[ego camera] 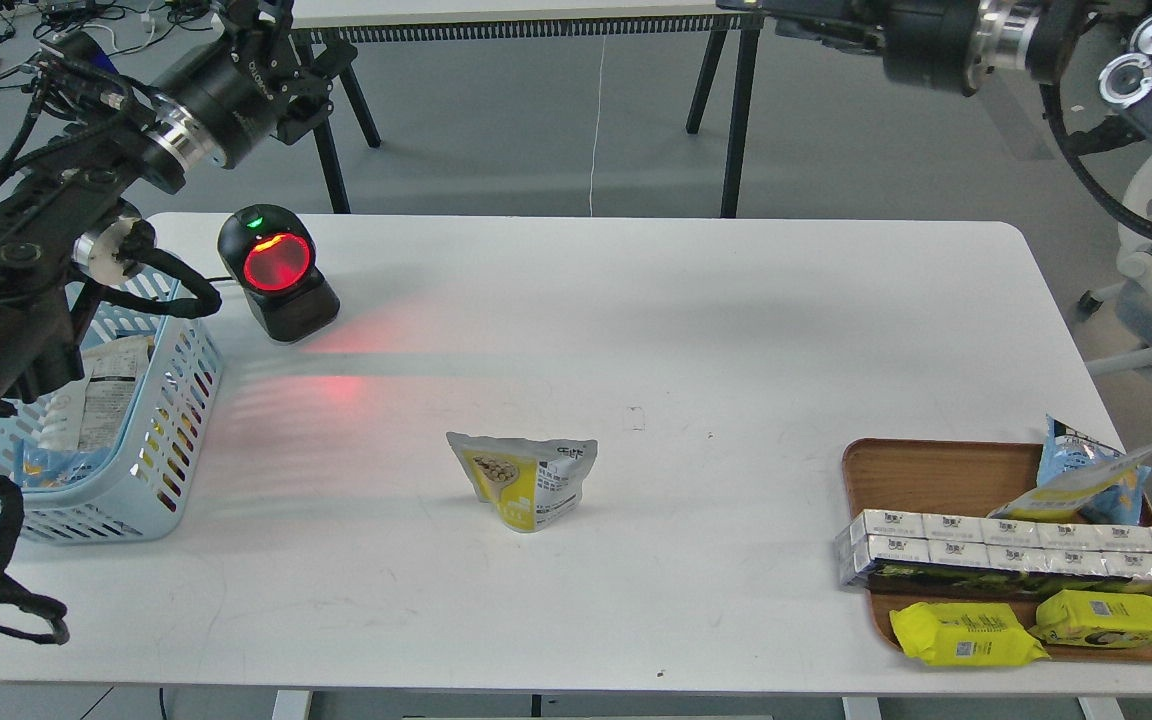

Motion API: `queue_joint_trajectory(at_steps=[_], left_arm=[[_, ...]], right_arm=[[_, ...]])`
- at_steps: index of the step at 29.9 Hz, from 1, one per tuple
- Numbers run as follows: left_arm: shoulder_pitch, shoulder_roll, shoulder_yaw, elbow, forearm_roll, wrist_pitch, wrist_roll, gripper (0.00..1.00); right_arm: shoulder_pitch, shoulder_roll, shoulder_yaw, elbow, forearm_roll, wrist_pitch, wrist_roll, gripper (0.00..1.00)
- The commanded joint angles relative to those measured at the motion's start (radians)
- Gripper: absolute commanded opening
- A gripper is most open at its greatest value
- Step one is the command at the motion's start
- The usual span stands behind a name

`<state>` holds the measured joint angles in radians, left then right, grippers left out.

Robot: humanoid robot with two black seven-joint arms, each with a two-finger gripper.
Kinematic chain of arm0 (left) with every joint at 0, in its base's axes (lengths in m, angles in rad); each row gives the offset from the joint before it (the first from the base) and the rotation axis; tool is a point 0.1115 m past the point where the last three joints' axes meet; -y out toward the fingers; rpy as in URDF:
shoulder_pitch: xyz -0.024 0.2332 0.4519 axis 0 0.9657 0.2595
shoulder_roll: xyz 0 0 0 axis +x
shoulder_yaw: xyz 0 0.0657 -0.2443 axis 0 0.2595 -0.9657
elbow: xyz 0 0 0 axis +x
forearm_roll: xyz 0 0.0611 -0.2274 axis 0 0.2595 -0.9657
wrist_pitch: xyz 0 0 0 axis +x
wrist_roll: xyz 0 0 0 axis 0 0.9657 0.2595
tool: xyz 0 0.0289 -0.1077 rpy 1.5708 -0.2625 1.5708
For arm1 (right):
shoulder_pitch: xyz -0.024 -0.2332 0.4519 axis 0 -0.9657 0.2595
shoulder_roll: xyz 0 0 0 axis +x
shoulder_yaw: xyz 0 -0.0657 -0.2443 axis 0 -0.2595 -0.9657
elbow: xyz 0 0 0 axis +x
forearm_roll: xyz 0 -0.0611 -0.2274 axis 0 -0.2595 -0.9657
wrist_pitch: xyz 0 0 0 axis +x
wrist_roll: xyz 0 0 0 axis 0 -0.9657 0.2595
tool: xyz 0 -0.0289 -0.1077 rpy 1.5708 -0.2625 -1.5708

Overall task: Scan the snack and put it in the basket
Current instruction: 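Set the packet down on the table and retract the right arm, then reach the left gripper to the yellow packet and grasp it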

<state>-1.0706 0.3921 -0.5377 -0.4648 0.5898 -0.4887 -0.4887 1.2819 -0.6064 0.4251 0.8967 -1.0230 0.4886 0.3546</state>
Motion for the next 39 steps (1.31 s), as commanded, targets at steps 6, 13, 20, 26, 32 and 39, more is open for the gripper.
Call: queue_joint_trajectory(at_steps=[6, 13, 20, 26, 32, 39], left_arm=[[0.014, -0.005, -0.137, -0.014, -0.001, 0.0, 0.0, 1.0], [-0.054, -0.006, 0.01, -0.094, 0.047, 0.0, 0.0, 1.0], [-0.285, 0.019, 0.198, -0.112, 0.09, 0.0, 0.0, 1.0], [-0.523, 0.042, 0.576, -0.271, 0.178, 0.0, 0.0, 1.0], [-0.686, 0.135, 0.714, -0.54, 0.366, 0.0, 0.0, 0.99], [-0.821, 0.24, 0.953, -0.799, 0.5, 0.0, 0.0, 0.96]], right_arm=[[-0.052, -0.042, 0.004, -0.045, 0.415, 0.0, -0.032, 1.0], [-0.14, -0.049, 0.009, -0.094, 0.754, 0.0, -0.029, 1.0], [-0.249, -0.049, 0.04, -0.094, 0.935, 0.0, -0.02, 1.0], [-0.34, -0.047, 0.141, -0.096, 0.949, 0.0, -0.02, 1.0], [-0.415, -0.033, 0.21, -0.117, 0.974, 0.0, -0.022, 1.0], [-0.467, -0.03, 0.213, -0.121, 1.089, 0.0, -0.028, 1.0]])
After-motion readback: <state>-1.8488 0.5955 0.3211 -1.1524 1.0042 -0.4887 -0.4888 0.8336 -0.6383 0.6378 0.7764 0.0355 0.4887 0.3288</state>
